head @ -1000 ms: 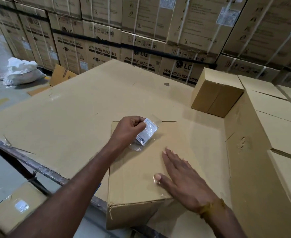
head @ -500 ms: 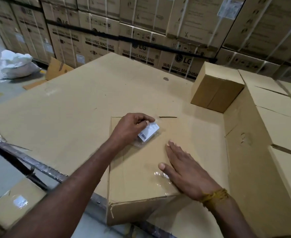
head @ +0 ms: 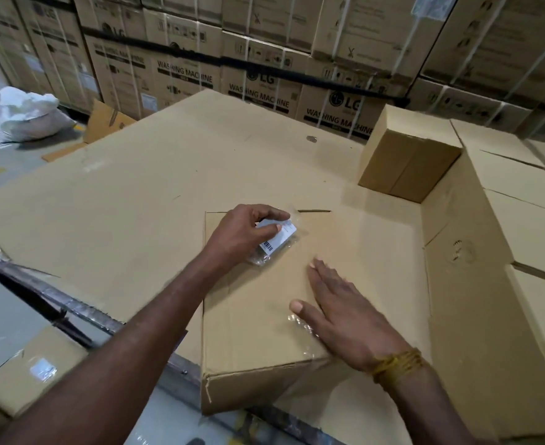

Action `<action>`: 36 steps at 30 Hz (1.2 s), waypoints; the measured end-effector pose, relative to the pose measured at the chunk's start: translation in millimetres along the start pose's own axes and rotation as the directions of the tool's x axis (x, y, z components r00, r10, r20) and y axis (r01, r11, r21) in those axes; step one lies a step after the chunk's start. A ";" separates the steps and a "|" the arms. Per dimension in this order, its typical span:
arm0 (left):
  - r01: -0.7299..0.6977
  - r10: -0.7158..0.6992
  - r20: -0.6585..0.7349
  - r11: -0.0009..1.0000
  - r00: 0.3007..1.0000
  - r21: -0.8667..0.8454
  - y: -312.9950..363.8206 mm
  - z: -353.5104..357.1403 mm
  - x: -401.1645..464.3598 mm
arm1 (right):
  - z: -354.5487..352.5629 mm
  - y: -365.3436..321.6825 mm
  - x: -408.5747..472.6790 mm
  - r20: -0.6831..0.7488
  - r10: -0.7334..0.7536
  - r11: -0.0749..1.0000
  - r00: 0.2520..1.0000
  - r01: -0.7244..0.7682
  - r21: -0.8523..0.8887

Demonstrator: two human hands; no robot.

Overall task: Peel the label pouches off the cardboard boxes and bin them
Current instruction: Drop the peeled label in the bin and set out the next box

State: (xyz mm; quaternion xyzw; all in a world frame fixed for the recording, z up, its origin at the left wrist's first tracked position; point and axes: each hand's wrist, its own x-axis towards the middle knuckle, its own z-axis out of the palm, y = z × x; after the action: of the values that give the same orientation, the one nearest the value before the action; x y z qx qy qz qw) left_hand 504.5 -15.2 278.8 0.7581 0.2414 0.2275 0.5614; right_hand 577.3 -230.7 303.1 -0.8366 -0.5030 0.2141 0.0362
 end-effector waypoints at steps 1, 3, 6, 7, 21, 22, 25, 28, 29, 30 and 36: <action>-0.002 0.002 0.004 1.000 1.000 0.000 0.2 -0.1 -0.1 | -0.1 -2.7 13.0 -0.036 0.013 1.000 0.999 -0.013 0.006; -0.006 0.006 0.008 1.000 1.000 -0.010 -0.3 -0.7 0.0 | 0.1 -8.0 29.1 -0.069 0.035 0.999 0.997 -0.035 -0.001; -0.002 0.003 0.007 1.000 1.000 -0.018 0.2 -1.3 -0.9 | 6.2 -13.9 5.6 -0.046 -0.015 1.000 0.999 0.015 -0.016; 0.001 -0.001 0.005 1.000 1.000 -0.021 -0.2 -1.1 -1.4 | 9.1 -14.8 -10.4 -0.012 -0.045 0.999 0.999 0.045 -0.006; 0.015 -0.013 -0.028 0.998 1.000 0.068 4.8 2.0 -5.1 | 8.7 -9.8 3.2 -0.052 -0.050 0.999 0.997 0.050 -0.016; 0.019 -0.017 -0.031 0.998 0.999 0.065 4.3 1.8 -5.1 | 11.6 -9.6 -13.9 -0.024 -0.073 0.997 0.997 0.073 0.001; 0.022 -0.019 -0.037 0.997 0.999 0.076 5.4 1.8 -6.2 | 13.6 -3.5 -42.1 0.028 -0.085 0.996 0.996 0.085 -0.021; 0.013 -0.010 -0.028 0.995 1.000 0.096 7.4 2.9 -6.2 | 6.3 -0.5 -14.6 0.011 -0.053 0.998 0.999 0.053 -0.032; 0.010 -0.007 -0.027 0.995 1.000 0.103 7.1 3.2 -6.0 | 3.8 -1.0 -0.1 -0.017 -0.043 0.999 0.999 0.042 -0.014; 0.009 -0.006 -0.028 0.994 1.000 0.113 6.9 3.4 -6.2 | 1.1 -2.6 13.5 -0.044 -0.028 1.000 0.999 0.028 0.004; 0.016 -0.010 -0.057 0.995 0.998 0.102 5.3 3.3 -8.0 | 5.2 -11.2 -7.4 -0.030 -0.068 0.998 0.997 0.068 -0.006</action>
State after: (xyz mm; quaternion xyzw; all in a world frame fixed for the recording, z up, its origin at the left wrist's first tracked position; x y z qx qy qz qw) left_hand 500.9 -24.0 282.4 0.7777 0.2732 0.2324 0.5164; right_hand 563.1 -232.3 303.9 -0.8222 -0.5312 0.1987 0.0489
